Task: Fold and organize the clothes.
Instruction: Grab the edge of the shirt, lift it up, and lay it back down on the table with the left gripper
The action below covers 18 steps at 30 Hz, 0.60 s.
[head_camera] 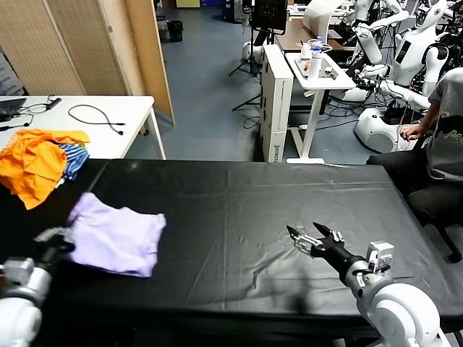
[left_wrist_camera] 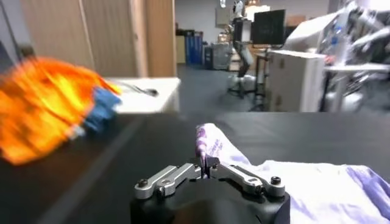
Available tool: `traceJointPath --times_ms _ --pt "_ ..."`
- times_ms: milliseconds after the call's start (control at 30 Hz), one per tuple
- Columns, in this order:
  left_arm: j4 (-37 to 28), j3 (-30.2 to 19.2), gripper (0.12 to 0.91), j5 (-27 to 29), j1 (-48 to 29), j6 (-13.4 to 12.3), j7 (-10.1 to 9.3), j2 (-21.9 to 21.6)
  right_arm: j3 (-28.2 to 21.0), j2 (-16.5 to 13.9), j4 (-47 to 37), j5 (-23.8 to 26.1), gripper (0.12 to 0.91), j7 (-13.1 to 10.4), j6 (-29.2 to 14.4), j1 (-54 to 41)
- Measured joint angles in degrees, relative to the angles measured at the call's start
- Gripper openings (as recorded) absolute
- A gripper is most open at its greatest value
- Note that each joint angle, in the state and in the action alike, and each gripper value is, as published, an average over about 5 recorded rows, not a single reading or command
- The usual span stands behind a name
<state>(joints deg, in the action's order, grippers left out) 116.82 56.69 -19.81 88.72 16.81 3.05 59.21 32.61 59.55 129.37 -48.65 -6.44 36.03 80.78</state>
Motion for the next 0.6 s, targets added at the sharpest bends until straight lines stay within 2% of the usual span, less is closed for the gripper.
traceJointPath --times_ms 133,233,433,600 --pt "3.57 -0.06 0.171 2.79 0.13 0.99 -1.31 -0.01 -0.27 0.48 0.03 0.79 0.907 0.05 -0.04 0.67" --pt "6.7 -3.76 0.171 4.3 0.05 2.51 -2.62 3.03 0.31 0.52 0.37 0.95 0.907 0.07 -0.06 1.47" --pt "9.24 -18.66 0.171 6.0 -0.56 4.42 -5.3 13.18 1.65 0.54 1.11 1.41 0.907 0.08 -0.07 3.14" --pt "8.2 -30.75 0.171 6.51 -2.31 4.71 -6.02 20.9 1.18 0.92 1.11 2.44 0.907 0.11 -0.02 3.43"
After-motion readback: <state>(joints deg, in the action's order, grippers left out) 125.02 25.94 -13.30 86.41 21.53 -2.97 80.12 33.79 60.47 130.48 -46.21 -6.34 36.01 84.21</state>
